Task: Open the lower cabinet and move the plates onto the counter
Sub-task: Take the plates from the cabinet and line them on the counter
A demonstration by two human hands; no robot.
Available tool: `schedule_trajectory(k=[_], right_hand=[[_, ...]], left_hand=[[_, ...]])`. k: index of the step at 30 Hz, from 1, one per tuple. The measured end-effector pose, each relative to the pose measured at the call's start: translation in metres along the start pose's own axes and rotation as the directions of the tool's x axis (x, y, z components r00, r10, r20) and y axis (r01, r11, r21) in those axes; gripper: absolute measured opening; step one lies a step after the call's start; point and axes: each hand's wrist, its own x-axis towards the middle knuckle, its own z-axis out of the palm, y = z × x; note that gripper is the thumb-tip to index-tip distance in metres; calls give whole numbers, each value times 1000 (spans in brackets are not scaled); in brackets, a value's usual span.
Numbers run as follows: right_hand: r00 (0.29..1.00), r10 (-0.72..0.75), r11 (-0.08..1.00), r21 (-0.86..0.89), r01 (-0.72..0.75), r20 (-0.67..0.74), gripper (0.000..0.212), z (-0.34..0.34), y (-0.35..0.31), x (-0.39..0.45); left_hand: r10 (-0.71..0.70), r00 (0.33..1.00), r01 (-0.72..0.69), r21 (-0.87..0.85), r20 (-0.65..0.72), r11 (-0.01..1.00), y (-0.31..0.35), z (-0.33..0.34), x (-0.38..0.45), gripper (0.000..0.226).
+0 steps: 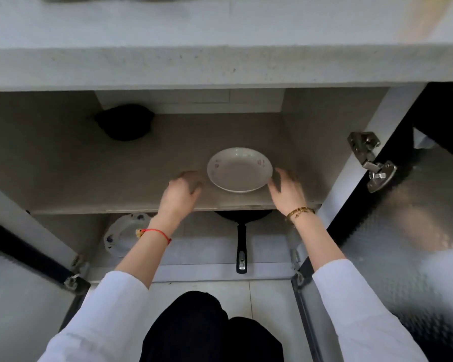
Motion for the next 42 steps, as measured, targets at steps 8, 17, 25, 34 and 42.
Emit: schedule_trajectory(k=[8, 17, 25, 34, 42], right_hand=[[986, 120, 990, -90, -110, 115, 47, 16, 5, 38], [984, 110, 986, -139, -90, 140, 38, 23, 16, 49], [995, 67, 997, 43, -70, 79, 33, 25, 20, 9], [999, -40, 968, 248, 40, -4, 37, 13, -4, -65], [995, -98, 938, 331, 99, -18, 34, 6, -23, -116]], left_hand=[[-80, 994, 79, 8, 76, 997, 7, 29, 50, 29], [-139, 986, 145, -60, 91, 988, 12, 47, 61, 31], [-73, 997, 75, -119, 23, 990, 8, 44, 23, 23], [19, 984, -54, -196, -179, 979, 6, 8, -63, 26], [23, 964, -78, -200, -264, 977, 4, -19, -116, 29]])
